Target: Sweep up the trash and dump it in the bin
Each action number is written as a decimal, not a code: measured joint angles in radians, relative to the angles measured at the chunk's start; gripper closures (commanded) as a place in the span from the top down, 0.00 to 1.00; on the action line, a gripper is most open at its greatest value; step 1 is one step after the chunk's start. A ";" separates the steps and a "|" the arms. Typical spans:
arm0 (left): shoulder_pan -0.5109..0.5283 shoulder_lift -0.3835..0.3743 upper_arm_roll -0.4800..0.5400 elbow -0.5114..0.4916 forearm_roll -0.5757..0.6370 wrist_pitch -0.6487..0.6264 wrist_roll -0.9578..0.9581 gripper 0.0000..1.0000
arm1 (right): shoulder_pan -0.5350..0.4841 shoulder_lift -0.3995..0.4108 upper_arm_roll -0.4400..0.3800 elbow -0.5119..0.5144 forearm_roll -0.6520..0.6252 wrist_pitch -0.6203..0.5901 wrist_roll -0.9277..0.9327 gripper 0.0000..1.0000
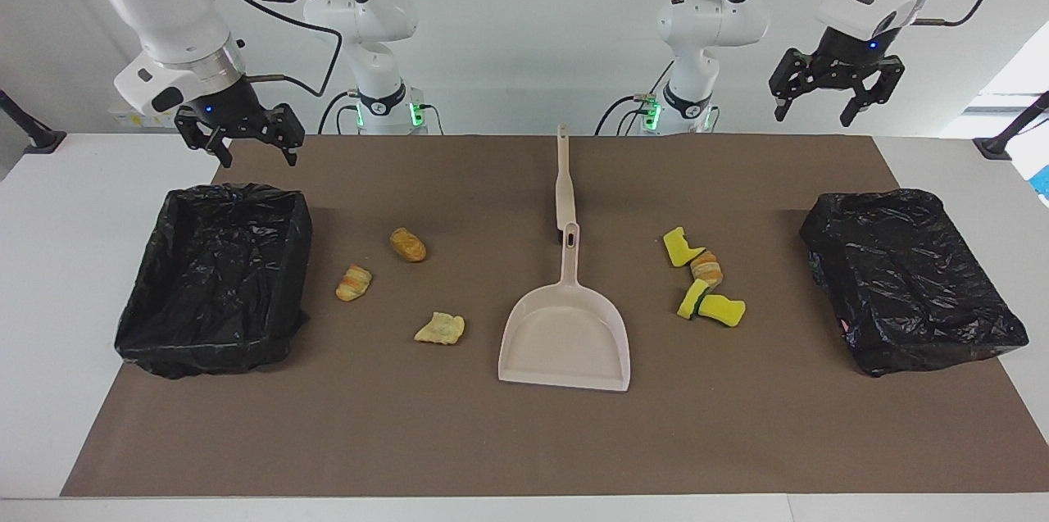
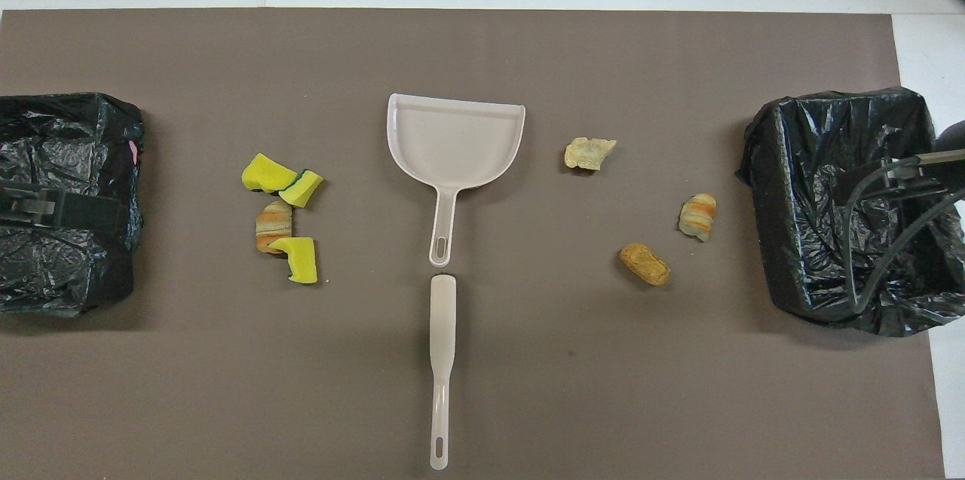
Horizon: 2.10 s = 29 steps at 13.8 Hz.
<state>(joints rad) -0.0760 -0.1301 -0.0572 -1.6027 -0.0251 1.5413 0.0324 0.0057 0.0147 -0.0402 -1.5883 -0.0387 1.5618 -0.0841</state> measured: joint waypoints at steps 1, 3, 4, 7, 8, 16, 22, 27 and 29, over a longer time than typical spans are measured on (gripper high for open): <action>0.000 0.001 0.001 0.000 -0.009 0.001 -0.006 1.00 | 0.000 0.000 0.000 0.000 0.000 0.000 0.000 1.00; 0.002 0.001 0.007 0.000 -0.021 -0.001 -0.007 1.00 | 0.000 0.000 0.000 -0.001 0.000 0.000 0.000 1.00; 0.003 0.002 0.009 0.000 -0.022 -0.004 -0.008 1.00 | 0.000 0.000 0.000 -0.001 0.000 0.000 0.000 1.00; 0.003 0.004 0.009 -0.004 -0.023 -0.008 -0.009 1.00 | 0.001 -0.001 0.000 -0.002 0.000 0.000 0.000 1.00; 0.003 0.005 0.009 -0.004 -0.023 -0.008 -0.010 1.00 | 0.001 -0.001 0.000 -0.002 0.000 0.000 0.000 1.00; -0.025 0.011 -0.042 -0.074 -0.034 0.013 -0.057 1.00 | 0.001 -0.002 0.000 -0.006 0.000 0.000 0.000 1.00; -0.272 -0.010 -0.074 -0.277 -0.036 0.198 -0.337 1.00 | 0.002 -0.007 0.001 -0.011 0.000 0.000 0.000 1.00; -0.480 -0.043 -0.078 -0.486 -0.051 0.389 -0.521 1.00 | 0.006 -0.008 0.002 -0.016 0.000 0.000 0.000 1.00; -0.558 -0.038 -0.079 -0.593 -0.052 0.489 -0.576 1.00 | 0.007 -0.009 0.003 -0.017 0.000 0.000 0.000 1.00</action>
<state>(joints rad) -0.6339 -0.1685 -0.1360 -2.1960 -0.0770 2.0304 -0.5434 0.0129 0.0062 -0.0377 -1.6057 -0.0386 1.5618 -0.0841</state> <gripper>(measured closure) 0.000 0.000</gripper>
